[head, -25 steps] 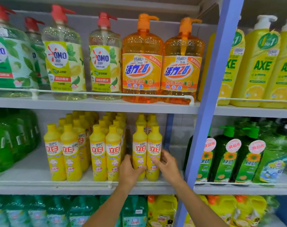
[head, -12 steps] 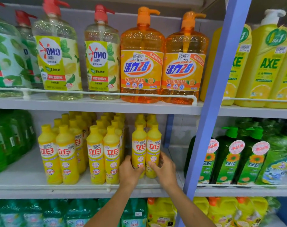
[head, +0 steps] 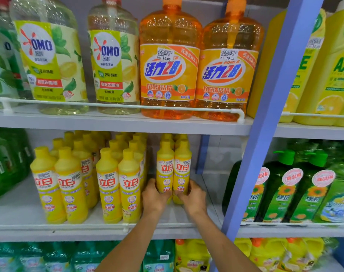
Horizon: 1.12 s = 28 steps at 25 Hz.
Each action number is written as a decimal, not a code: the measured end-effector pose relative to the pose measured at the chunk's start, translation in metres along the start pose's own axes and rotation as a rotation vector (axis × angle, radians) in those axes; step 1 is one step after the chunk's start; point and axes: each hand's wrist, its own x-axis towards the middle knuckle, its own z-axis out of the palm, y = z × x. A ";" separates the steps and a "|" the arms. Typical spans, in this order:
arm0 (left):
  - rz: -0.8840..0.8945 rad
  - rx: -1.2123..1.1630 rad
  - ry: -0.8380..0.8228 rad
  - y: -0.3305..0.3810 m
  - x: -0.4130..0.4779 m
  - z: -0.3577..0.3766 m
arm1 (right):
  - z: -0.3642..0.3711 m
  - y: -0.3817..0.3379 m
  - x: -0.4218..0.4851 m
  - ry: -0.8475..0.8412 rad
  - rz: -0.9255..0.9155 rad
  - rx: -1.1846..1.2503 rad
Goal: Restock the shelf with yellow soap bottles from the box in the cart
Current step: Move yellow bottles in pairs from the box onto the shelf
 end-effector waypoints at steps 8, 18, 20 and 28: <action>-0.010 -0.074 -0.022 -0.007 0.020 0.009 | 0.007 0.010 0.015 -0.009 0.047 0.076; -0.033 -0.062 -0.025 -0.003 0.025 0.012 | 0.008 0.009 0.022 -0.026 0.117 0.078; -0.041 -0.052 -0.031 -0.003 0.026 0.011 | 0.008 0.009 0.021 -0.024 0.117 0.066; -0.005 0.080 -0.164 0.005 0.015 -0.006 | -0.011 -0.006 0.008 -0.082 0.003 -0.144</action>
